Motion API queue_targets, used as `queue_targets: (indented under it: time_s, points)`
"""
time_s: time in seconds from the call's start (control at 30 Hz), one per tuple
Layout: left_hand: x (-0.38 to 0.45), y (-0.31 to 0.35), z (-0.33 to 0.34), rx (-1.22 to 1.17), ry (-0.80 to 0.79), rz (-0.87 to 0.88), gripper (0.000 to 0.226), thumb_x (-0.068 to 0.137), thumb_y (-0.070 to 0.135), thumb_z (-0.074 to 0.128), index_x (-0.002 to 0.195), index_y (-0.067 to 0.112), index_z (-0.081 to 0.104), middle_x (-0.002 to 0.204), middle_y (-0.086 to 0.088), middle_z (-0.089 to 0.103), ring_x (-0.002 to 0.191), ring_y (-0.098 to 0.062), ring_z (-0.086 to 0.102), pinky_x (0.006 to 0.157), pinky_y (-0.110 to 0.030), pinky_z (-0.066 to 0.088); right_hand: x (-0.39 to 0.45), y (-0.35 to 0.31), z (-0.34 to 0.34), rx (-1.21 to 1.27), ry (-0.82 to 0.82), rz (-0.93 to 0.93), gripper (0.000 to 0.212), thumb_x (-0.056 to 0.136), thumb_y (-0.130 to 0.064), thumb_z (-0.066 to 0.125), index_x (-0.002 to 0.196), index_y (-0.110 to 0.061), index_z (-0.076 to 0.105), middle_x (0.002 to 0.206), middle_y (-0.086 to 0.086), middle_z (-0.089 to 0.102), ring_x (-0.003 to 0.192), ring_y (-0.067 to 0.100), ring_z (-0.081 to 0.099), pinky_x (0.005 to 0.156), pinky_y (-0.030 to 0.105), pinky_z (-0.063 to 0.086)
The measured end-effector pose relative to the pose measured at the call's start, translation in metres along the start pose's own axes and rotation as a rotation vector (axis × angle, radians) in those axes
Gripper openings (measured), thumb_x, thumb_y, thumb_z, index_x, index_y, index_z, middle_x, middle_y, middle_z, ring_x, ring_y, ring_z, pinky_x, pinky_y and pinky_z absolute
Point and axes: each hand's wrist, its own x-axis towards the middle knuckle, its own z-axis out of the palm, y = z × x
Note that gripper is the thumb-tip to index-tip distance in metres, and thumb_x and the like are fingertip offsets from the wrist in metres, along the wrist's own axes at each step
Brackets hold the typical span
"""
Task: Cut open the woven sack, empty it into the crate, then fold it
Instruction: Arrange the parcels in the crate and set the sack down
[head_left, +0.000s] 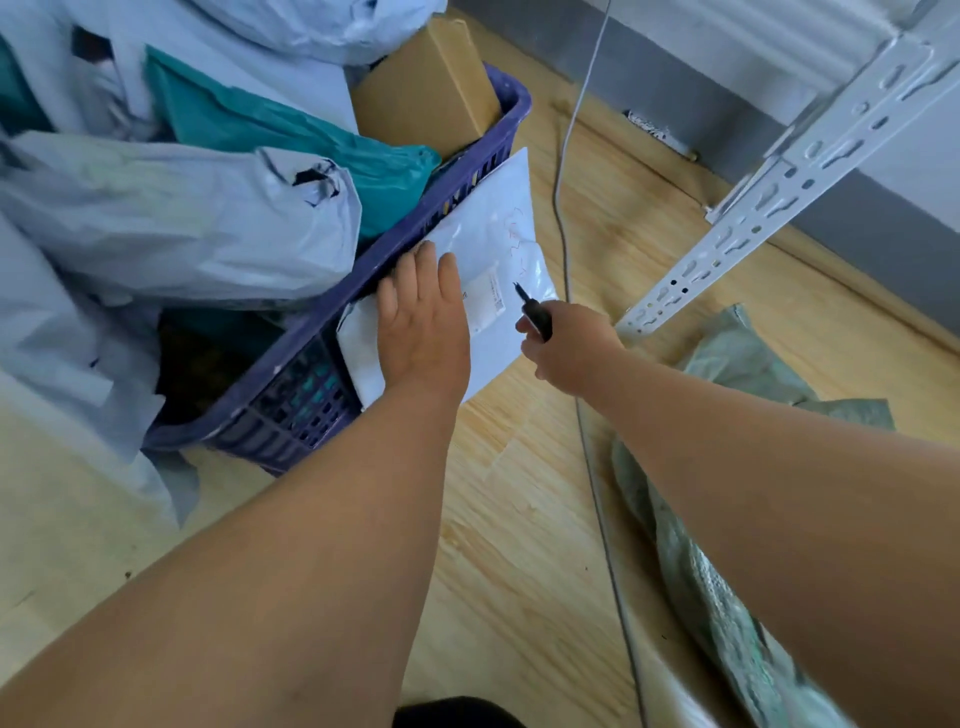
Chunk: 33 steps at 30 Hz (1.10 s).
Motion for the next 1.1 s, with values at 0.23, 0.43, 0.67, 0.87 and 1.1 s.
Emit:
queue_targets:
  time_s: [0.23, 0.43, 0.67, 0.87, 1.1]
  points:
    - [-0.001, -0.004, -0.007, 0.026, -0.127, -0.081, 0.076, 0.085, 0.015, 0.060, 0.148, 0.018, 0.019, 0.156, -0.006, 0.022, 0.130, -0.025, 0.036, 0.104, -0.038, 0.030, -0.009, -0.002, 0.004, -0.013, -0.038, 0.006, 0.024, 0.094, -0.020, 0.049, 0.113, -0.025, 0.062, 0.106, -0.002, 0.066, 0.091, 0.022, 0.069, 0.084, 0.042, 0.057]
    - [0.007, 0.013, -0.011, -0.041, -0.302, -0.162, 0.036, 0.090, 0.010, 0.053, 0.125, 0.014, 0.051, 0.121, -0.009, 0.058, 0.116, -0.027, 0.048, 0.095, -0.039, 0.033, -0.018, 0.027, 0.001, 0.100, -0.010, 0.069, 0.024, 0.093, -0.017, 0.044, 0.109, -0.023, 0.061, 0.107, 0.003, 0.065, 0.091, 0.026, 0.069, 0.084, 0.044, 0.058]
    - [0.024, 0.035, -0.077, -0.545, -0.160, -0.097, 0.025, 0.098, 0.009, 0.044, 0.122, 0.014, 0.046, 0.129, -0.010, 0.045, 0.096, -0.038, 0.058, 0.065, -0.037, 0.033, -0.026, 0.031, -0.019, 0.389, 0.222, 0.182, 0.031, 0.094, -0.019, 0.046, 0.122, -0.024, 0.056, 0.106, 0.004, 0.069, 0.092, 0.025, 0.070, 0.064, 0.027, 0.051]
    - [0.046, 0.019, -0.151, -0.848, 0.158, -0.251, 0.023, 0.102, 0.018, 0.037, 0.116, 0.003, 0.048, 0.115, -0.017, 0.059, 0.102, -0.037, 0.055, 0.076, -0.040, 0.040, -0.038, -0.031, -0.052, 0.453, 0.403, -0.126, 0.032, 0.096, -0.032, 0.045, 0.128, -0.034, 0.049, 0.103, -0.005, 0.067, 0.095, 0.027, 0.068, 0.083, 0.036, 0.052]
    - [0.058, -0.031, -0.233, -1.043, 0.502, -0.572, 0.031, 0.102, 0.014, 0.038, 0.131, 0.006, 0.046, 0.125, -0.011, 0.060, 0.111, -0.027, 0.057, 0.080, -0.020, 0.037, -0.071, -0.112, -0.081, 0.532, 0.350, -0.450, 0.039, 0.095, -0.030, 0.052, 0.132, -0.042, 0.049, 0.094, -0.022, 0.059, 0.092, 0.010, 0.063, 0.087, 0.031, 0.050]
